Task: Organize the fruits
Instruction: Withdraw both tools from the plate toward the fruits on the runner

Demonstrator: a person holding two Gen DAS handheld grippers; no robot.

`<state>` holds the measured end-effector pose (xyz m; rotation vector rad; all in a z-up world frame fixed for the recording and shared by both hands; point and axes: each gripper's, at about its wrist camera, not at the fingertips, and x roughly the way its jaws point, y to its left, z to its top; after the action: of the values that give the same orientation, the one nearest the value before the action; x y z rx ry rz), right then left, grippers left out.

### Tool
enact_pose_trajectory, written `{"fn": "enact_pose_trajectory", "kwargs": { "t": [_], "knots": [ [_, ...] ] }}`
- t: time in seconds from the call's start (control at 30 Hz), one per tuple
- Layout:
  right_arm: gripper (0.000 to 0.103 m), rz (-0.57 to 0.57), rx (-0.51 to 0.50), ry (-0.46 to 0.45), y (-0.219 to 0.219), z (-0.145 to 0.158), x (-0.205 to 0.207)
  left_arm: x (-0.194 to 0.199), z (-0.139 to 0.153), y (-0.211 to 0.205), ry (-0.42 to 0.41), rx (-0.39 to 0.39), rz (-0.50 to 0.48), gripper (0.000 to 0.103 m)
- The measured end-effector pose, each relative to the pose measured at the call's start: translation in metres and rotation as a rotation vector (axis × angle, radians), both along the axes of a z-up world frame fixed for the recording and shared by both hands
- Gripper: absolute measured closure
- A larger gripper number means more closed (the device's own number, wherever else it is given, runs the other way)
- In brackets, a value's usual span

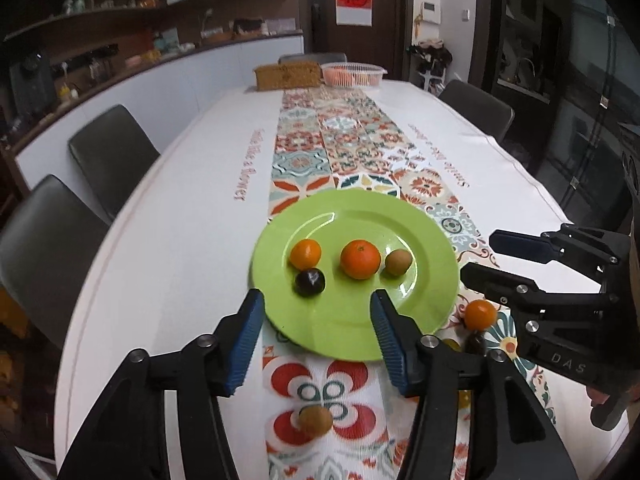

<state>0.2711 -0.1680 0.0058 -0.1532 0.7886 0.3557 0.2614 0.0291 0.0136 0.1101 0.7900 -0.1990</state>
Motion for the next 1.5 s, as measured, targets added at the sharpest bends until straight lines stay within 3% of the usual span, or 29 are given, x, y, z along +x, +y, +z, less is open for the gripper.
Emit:
{"fn": "enact_pose_trajectory", "kwargs": {
  "t": [0.13,0.4,0.6,0.97,1.5],
  "knots": [
    [0.06,-0.009,0.017,-0.02,-0.004,0.012,-0.02,-0.023,0.015,0.0,-0.035,-0.006,0.005,0.035],
    [0.057,-0.017,0.041,-0.062,-0.009,0.028,-0.059,-0.067,0.035,-0.005,-0.108,-0.008,-0.004,0.028],
    [0.055,-0.019,0.041,-0.094,-0.012,0.032,-0.086,-0.099,0.034,-0.003,-0.136,0.0,0.026,0.021],
    [0.049,0.0,0.021,-0.066,0.001,0.009,-0.112,-0.122,0.0,0.017,-0.083,-0.009,0.098,0.017],
    [0.049,-0.093,0.023,0.125,0.009,-0.05,-0.097,-0.102,-0.056,0.033,0.048,0.022,0.058,0.017]
  ]
}}
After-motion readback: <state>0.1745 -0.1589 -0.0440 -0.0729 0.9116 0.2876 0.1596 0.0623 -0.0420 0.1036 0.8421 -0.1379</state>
